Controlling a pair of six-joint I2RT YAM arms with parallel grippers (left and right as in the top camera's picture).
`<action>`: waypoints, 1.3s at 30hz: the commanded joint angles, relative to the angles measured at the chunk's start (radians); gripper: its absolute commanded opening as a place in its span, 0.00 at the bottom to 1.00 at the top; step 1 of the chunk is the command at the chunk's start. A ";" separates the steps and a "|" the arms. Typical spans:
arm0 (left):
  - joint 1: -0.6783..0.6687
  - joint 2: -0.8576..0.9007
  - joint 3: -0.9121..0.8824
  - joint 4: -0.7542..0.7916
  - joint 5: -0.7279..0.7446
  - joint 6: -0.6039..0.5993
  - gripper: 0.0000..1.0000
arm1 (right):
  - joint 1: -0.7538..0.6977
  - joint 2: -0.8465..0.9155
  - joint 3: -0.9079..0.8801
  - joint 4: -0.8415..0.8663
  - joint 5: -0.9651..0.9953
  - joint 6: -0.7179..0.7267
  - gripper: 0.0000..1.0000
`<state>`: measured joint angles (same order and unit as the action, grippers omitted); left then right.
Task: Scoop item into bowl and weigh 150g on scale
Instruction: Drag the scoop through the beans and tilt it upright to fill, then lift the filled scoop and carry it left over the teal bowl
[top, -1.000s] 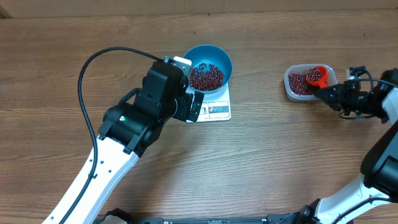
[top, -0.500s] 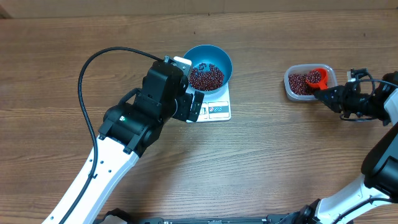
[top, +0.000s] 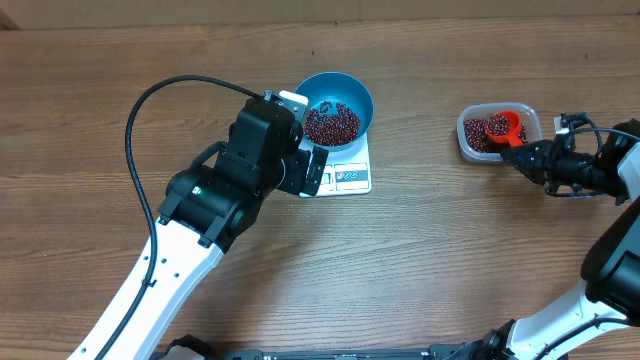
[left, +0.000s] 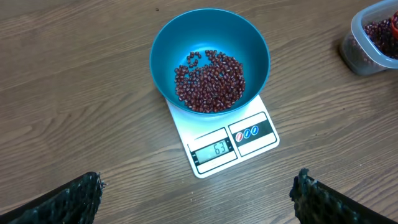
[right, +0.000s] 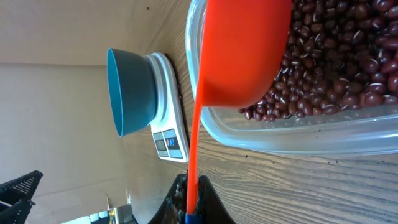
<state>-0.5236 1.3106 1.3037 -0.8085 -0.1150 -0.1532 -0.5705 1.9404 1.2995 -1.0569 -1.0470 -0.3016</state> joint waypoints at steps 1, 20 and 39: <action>0.002 -0.014 0.021 0.001 0.008 0.018 1.00 | -0.003 0.001 0.006 -0.016 -0.066 -0.063 0.04; 0.002 -0.014 0.021 0.001 0.008 0.018 1.00 | 0.069 0.001 0.007 -0.074 -0.321 -0.180 0.04; 0.002 -0.014 0.021 0.001 0.008 0.018 1.00 | 0.302 0.001 0.007 -0.036 -0.373 -0.174 0.04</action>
<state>-0.5236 1.3106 1.3037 -0.8085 -0.1150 -0.1532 -0.3004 1.9404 1.2995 -1.1072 -1.3842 -0.4664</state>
